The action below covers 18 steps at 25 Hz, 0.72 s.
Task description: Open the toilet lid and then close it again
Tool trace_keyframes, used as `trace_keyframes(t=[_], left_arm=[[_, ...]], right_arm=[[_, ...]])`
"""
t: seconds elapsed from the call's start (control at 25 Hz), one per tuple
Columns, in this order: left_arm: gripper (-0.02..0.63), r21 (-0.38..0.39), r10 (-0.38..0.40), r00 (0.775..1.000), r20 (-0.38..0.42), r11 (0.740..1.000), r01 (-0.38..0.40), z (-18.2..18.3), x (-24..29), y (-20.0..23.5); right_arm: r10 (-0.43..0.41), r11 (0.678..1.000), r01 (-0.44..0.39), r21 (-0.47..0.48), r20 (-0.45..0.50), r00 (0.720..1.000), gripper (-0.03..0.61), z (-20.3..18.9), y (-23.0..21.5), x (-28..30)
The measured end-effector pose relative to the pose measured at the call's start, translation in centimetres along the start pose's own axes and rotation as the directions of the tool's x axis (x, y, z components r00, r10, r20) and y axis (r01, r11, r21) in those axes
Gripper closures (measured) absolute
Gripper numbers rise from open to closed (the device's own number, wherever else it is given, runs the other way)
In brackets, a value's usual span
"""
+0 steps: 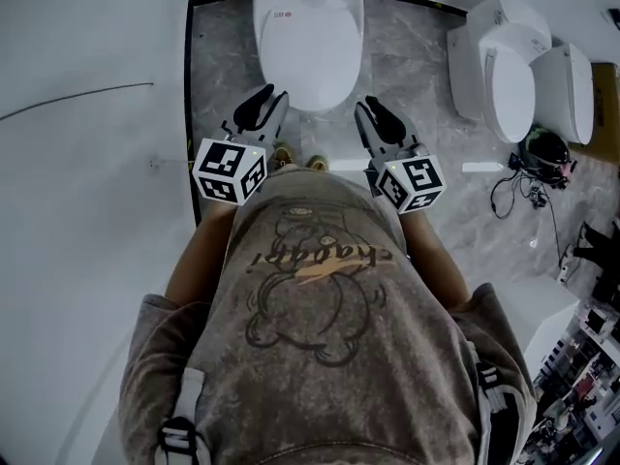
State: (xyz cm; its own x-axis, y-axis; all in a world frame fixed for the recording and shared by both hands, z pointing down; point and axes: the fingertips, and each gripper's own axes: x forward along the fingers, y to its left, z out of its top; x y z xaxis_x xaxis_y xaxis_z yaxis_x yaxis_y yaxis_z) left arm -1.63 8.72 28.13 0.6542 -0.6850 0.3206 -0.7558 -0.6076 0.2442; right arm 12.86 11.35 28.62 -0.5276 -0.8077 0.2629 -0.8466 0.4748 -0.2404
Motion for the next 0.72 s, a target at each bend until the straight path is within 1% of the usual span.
trace_keyframes(t=[0.08, 0.12, 0.16, 0.2, 0.28, 0.48, 0.6, 0.72], left_arm=[[0.518, -0.001, 0.020, 0.999, 0.029, 1.000, -0.020, 0.6, -1.0, 0.4], [0.532, 0.002, 0.035, 0.998, 0.046, 0.999, -0.035, 0.8, -1.4, 0.8], [0.553, 0.006, 0.053, 0.996, 0.066, 0.999, -0.053, 1.0, -1.8, 1.1], [0.580, 0.008, 0.070, 0.994, 0.088, 0.997, -0.071, 1.3, -2.1, 1.5], [0.598, 0.010, 0.097, 0.987, 0.127, 0.995, -0.099, 1.8, -2.6, 2.2], [0.603, 0.029, 0.131, 0.975, 0.179, 0.990, -0.138, 2.6, -2.9, 3.6], [0.604, 0.029, 0.154, 0.970, 0.190, 0.986, -0.162, 2.5, -2.6, 4.2], [0.604, 0.034, 0.161, 0.969, 0.188, 0.985, -0.171, 2.4, -2.1, 4.5]], right_arm=[[-0.021, 1.000, 0.021, 0.002, 0.043, 0.999, 0.490, 0.9, 0.3, -0.5], [-0.034, 0.999, 0.034, -0.004, 0.072, 0.997, 0.501, 1.4, 0.3, -0.7], [-0.044, 0.999, 0.045, -0.012, 0.104, 0.994, 0.528, 1.9, 0.3, -0.8], [-0.051, 0.998, 0.054, -0.019, 0.134, 0.990, 0.539, 2.4, 0.3, -0.9], [-0.061, 0.997, 0.067, -0.028, 0.171, 0.983, 0.549, 3.0, 0.2, -1.0], [-0.093, 0.994, 0.103, -0.046, 0.193, 0.977, 0.551, 3.6, -0.8, -0.2], [-0.104, 0.992, 0.116, -0.053, 0.191, 0.976, 0.551, 3.6, -1.4, 0.3], [-0.099, 0.993, 0.109, -0.045, 0.188, 0.977, 0.551, 3.5, -1.5, 0.9]])
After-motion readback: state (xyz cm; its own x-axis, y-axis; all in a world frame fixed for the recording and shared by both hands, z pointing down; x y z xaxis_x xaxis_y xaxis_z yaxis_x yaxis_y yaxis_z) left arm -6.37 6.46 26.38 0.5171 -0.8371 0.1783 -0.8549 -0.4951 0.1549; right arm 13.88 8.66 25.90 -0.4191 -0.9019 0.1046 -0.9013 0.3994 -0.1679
